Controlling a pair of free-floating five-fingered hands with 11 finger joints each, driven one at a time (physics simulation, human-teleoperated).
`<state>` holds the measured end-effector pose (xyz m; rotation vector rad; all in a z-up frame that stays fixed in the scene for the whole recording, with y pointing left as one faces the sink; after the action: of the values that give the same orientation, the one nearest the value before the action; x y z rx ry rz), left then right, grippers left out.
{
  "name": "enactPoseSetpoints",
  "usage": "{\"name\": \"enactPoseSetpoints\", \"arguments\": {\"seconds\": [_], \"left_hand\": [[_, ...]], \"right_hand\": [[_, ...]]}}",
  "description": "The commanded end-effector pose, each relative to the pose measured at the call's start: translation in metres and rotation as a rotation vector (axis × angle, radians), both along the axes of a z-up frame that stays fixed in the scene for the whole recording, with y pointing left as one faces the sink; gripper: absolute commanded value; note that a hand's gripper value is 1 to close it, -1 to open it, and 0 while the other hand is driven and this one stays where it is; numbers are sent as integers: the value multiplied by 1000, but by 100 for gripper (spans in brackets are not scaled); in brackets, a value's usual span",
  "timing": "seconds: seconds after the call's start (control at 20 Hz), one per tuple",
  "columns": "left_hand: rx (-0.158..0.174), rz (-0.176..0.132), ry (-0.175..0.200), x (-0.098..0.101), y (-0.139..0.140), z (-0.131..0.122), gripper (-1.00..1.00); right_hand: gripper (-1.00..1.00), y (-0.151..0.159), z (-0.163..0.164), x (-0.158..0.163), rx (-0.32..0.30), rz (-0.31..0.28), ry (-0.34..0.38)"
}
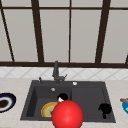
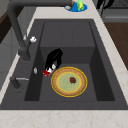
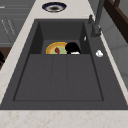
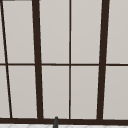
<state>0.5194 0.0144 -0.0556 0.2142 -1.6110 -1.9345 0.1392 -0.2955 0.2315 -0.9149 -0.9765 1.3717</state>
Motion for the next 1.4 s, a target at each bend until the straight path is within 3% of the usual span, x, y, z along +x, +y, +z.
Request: {"name": "enactPoseSetpoints", "arguments": {"seconds": [0.0,0.05,0.2,0.25,0.35,0.45,0.55,0.75,1.35], "left_hand": [[2,0,-26,-25,-2,-31,100],[19,-2,-99,-34,-7,-32,100],[29,-8,-225,-55,-14,-34,100],[23,-10,-261,-59,-15,-36,100],[13,-13,-299,-51,-15,-30,100],[-7,-28,-375,-48,-14,-21,100],[-22,-5,-358,-45,-15,-11,100],[-31,-15,-367,-47,-13,13,100],[-32,32,-324,-60,12,100,100]], "right_hand": [[0,0,0,0,0,0,0],[0,0,0,0,0,0,0],[0,0,0,0,0,0,0],[0,0,0,0,0,0,0],[0,0,0,0,0,0,0],[0,0,0,0,0,0,0],[0,0,0,0,0,0,0],[0,0,0,0,0,0,0],[0,0,0,0,0,0,0]]}}
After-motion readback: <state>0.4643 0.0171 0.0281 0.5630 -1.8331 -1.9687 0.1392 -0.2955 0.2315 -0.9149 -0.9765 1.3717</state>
